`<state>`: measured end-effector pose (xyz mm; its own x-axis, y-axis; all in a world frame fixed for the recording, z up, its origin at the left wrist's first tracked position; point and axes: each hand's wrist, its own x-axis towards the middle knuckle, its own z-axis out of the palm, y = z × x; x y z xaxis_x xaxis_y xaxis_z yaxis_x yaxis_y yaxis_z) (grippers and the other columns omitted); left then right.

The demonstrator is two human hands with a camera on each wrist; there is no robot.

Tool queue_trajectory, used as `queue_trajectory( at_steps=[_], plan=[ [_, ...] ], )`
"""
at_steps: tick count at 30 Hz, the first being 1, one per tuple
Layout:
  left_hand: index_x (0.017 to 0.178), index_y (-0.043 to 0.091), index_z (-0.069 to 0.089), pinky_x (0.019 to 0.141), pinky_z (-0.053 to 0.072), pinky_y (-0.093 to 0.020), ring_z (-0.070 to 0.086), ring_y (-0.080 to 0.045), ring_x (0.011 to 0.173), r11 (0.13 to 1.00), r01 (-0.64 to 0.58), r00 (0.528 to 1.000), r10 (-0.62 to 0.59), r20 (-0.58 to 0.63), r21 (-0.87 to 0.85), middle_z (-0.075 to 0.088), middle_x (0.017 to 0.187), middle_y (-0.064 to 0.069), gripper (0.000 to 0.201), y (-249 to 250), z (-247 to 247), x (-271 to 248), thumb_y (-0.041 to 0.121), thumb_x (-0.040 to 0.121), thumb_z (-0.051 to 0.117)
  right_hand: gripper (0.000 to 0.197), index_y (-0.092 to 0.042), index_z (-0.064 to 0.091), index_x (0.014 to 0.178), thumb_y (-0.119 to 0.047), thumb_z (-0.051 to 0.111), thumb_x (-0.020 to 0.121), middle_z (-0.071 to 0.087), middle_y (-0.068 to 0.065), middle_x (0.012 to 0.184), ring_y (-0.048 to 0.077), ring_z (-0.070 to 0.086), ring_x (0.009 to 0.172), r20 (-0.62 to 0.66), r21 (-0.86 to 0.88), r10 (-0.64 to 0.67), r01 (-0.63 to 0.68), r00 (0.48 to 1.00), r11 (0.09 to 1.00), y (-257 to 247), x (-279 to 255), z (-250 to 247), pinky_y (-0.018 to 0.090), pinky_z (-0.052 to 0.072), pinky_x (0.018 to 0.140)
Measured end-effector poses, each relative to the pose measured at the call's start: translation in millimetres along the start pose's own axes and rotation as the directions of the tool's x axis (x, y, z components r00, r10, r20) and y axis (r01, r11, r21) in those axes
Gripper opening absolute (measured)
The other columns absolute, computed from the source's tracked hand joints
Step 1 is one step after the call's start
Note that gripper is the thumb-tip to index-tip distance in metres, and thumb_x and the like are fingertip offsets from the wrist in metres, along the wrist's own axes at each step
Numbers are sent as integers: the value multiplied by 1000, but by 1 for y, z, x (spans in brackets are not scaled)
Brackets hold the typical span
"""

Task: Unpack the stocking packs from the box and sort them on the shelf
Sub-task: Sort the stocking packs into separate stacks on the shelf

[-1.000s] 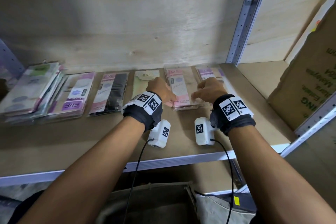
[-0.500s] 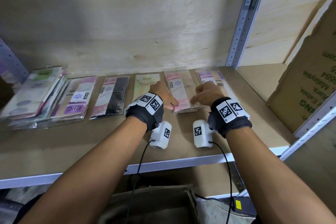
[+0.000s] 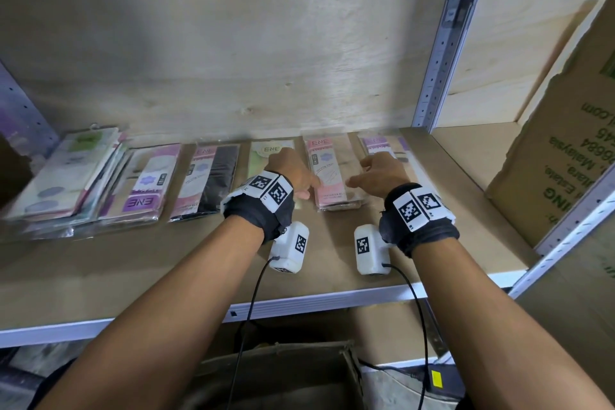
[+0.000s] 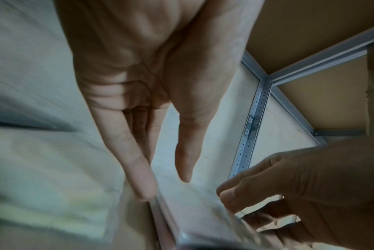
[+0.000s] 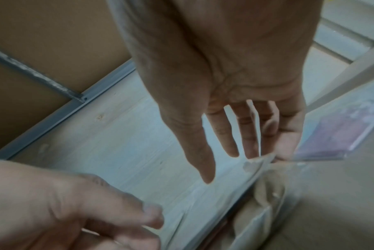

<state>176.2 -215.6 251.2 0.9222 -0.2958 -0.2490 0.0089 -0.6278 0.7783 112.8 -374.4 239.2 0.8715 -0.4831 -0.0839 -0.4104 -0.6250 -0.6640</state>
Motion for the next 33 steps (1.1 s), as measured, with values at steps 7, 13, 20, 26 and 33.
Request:
queue_trajectory(
  at_steps=[7, 13, 20, 26, 33],
  plan=[
    [84, 15, 73, 66, 62, -27, 72, -17, 69, 969, -171, 948, 111, -298, -181, 74, 75, -6, 4, -54, -74, -15, 14, 85, 77, 17, -17, 72, 104, -20, 70, 87, 72, -1, 102, 15, 66, 98, -119, 113, -236, 249, 964, 962, -36, -19, 15, 27, 51, 91],
    [82, 17, 74, 54, 56, -22, 72, -10, 55, 946, -151, 849, -25, -528, -288, 74, 60, 6, 16, -124, -161, -19, 30, 88, 68, 3, -11, 71, 87, -8, 69, 87, 74, 9, 80, 16, 65, 65, 126, 331, -304, 249, 944, 910, -92, -47, 69, 23, 54, 57],
    [80, 12, 70, 71, 61, -36, 75, -20, 63, 923, -118, 807, -126, -577, -366, 75, 64, -3, 22, -184, -238, -28, 32, 88, 66, 12, -6, 72, 83, -11, 64, 89, 75, 15, 89, 31, 74, 81, 270, 227, -334, 277, 903, 934, -180, -54, 149, 44, 62, 74],
    [79, 11, 71, 45, 50, -20, 65, -10, 43, 928, -107, 792, -137, -595, -357, 72, 56, -1, 15, -205, -261, -45, 20, 89, 64, 38, 5, 70, 101, -31, 70, 89, 74, 18, 97, 29, 71, 89, 349, 26, -301, 311, 887, 950, -236, -53, 199, 37, 59, 84],
    [78, 10, 69, 49, 51, -22, 62, -10, 42, 925, -113, 810, -126, -573, -364, 70, 53, 1, 17, -205, -267, -54, 21, 89, 63, 46, 2, 63, 100, -28, 86, 74, 72, 19, 103, 27, 66, 86, 405, -121, -242, 314, 882, 942, -257, -51, 219, 39, 58, 80]
  ],
)
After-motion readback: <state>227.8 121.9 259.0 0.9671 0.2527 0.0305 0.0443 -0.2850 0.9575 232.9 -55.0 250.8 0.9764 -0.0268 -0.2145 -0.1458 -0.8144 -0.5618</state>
